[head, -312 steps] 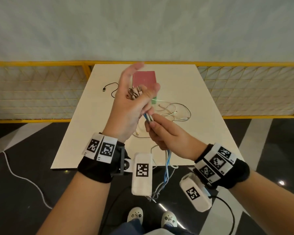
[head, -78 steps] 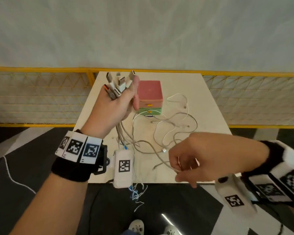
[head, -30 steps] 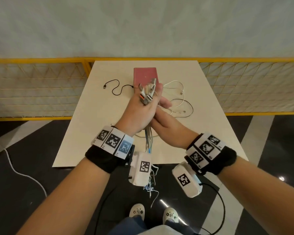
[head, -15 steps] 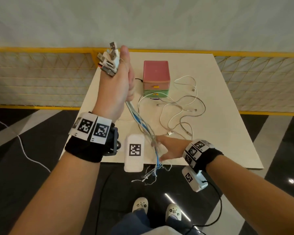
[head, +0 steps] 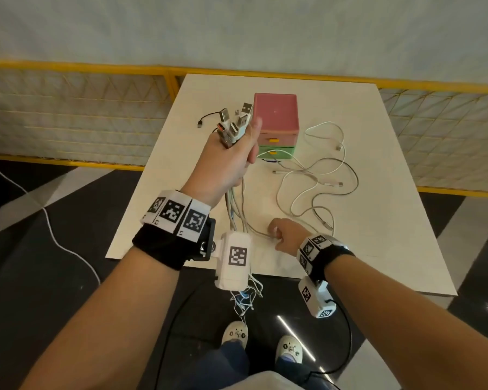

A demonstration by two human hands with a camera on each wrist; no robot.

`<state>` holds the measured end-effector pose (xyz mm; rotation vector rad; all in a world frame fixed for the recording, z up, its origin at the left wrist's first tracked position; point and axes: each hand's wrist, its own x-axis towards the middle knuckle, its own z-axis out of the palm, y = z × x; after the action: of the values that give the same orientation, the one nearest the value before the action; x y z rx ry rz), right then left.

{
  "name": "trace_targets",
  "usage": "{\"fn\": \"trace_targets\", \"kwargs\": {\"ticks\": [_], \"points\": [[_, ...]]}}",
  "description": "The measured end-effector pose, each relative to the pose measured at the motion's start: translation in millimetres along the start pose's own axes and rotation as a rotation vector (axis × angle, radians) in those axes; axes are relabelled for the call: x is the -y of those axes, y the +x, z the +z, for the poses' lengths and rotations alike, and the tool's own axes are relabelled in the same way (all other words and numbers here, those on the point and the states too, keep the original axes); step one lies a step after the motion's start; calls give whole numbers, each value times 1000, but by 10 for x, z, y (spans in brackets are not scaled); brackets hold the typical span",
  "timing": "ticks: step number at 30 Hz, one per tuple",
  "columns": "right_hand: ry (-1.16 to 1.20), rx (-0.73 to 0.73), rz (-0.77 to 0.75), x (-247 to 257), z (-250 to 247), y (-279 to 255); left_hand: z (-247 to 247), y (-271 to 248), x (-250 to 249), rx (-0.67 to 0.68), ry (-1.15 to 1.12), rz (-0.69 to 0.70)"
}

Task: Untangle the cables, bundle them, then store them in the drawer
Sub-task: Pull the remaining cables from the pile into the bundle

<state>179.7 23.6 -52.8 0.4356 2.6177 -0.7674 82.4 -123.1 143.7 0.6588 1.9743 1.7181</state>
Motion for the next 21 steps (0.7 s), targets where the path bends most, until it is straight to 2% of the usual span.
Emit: {"fn": "trace_targets", "kwargs": {"ticks": [3,5,9,12,15,18,21], "points": [[13,-60,-53,90,35,-10,-40,32,30,-4,-5,-12],[19,-157,-111,157,-22,-29,-69,43,61,1,-19,-33],[231,-503,-308,307,-288,-121,-84,74,147,1,-52,-76],[418,-680,-360,422,-525,-249,-41,109,216,-67,-62,-116],[647,-707,-320,533,-755,-393,54,145,296,-126,-73,-169],[845,-675,-318,651,-901,-506,216,115,319,-97,-64,-197],[966,-644,-343,739,-956,-577,360,65,261,-64,-20,-107]]}}
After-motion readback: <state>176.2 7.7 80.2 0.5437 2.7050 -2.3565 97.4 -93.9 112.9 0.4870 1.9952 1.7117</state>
